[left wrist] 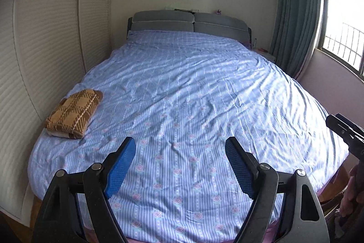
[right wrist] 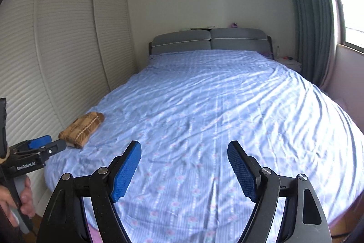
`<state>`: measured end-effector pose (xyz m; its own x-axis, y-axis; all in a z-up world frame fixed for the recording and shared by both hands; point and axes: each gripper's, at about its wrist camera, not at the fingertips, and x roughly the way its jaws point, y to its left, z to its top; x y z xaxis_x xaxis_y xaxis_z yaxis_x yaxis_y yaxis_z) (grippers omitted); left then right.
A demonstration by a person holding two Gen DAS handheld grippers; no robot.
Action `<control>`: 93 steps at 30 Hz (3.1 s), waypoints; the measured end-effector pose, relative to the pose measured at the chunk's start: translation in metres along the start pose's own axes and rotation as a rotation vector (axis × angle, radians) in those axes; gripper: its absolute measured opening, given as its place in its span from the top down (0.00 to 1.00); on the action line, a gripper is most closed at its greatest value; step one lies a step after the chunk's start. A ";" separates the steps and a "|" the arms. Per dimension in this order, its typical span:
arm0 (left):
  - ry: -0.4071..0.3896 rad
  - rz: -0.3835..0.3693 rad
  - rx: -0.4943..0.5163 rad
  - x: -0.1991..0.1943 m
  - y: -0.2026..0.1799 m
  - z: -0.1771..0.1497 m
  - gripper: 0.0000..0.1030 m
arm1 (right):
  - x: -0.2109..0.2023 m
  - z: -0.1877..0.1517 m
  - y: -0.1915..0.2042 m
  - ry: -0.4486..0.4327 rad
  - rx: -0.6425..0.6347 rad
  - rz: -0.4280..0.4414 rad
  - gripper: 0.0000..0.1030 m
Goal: Fold small clothes
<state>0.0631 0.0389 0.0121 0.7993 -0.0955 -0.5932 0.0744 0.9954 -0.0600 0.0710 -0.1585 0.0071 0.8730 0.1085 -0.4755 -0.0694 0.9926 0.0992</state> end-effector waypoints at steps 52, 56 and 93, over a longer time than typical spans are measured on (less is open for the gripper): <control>-0.040 0.138 0.035 -0.021 -0.018 -0.006 0.00 | -0.036 0.001 -0.002 -0.054 -0.034 -0.173 0.04; -0.038 0.140 0.037 -0.021 -0.017 -0.007 0.00 | -0.036 0.002 -0.002 -0.051 -0.035 -0.169 0.04; -0.036 0.137 0.038 -0.025 -0.017 -0.009 0.00 | -0.038 -0.001 -0.002 -0.049 -0.024 -0.162 0.04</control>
<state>0.0369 0.0241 0.0207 0.8241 0.0405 -0.5649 -0.0147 0.9986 0.0501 0.0379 -0.1646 0.0243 0.8960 -0.0555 -0.4407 0.0633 0.9980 0.0029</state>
